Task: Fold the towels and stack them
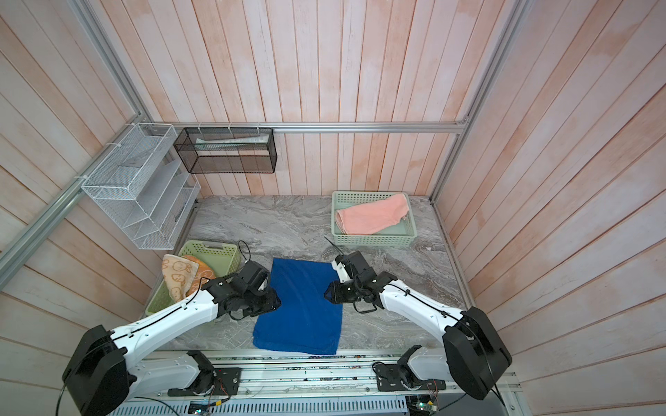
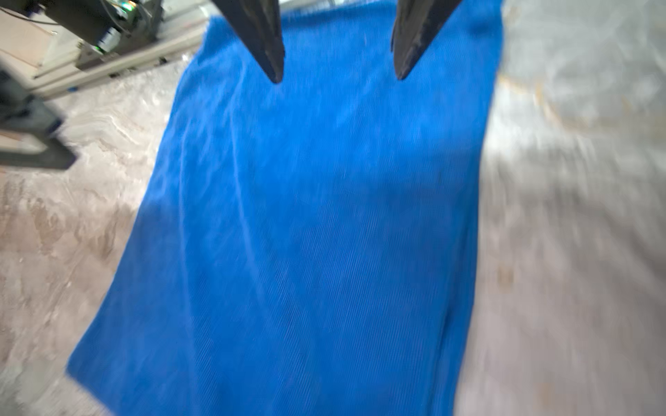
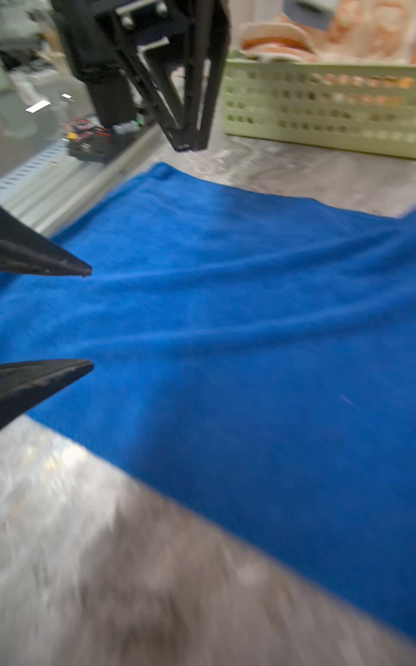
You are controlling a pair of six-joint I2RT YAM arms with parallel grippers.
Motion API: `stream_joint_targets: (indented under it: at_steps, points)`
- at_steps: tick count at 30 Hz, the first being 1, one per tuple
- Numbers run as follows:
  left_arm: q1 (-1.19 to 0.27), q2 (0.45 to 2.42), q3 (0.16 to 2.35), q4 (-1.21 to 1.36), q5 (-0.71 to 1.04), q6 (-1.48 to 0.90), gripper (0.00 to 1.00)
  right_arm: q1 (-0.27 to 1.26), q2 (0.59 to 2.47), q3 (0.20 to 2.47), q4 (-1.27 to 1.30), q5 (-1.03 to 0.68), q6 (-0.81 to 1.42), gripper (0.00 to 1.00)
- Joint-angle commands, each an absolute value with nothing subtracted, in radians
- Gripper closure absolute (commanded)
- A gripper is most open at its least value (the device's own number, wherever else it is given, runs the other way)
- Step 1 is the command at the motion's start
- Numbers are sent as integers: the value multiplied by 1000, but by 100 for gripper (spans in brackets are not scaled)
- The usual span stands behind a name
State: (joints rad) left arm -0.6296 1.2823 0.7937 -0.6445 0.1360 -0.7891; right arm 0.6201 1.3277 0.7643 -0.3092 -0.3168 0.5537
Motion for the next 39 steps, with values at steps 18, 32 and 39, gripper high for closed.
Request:
stream_joint_targets:
  at_steps: [18,32,39]
  points:
    - [-232,1852,1144,-313,414,-442,35,433,1795,1024,-191,-177,437,55]
    - [-209,1941,1153,-230,512,-447,85,443,1861,1044,-166,-212,379,90]
    - [-154,1809,1040,-67,545,-440,100,448,1744,1045,-160,-131,321,100]
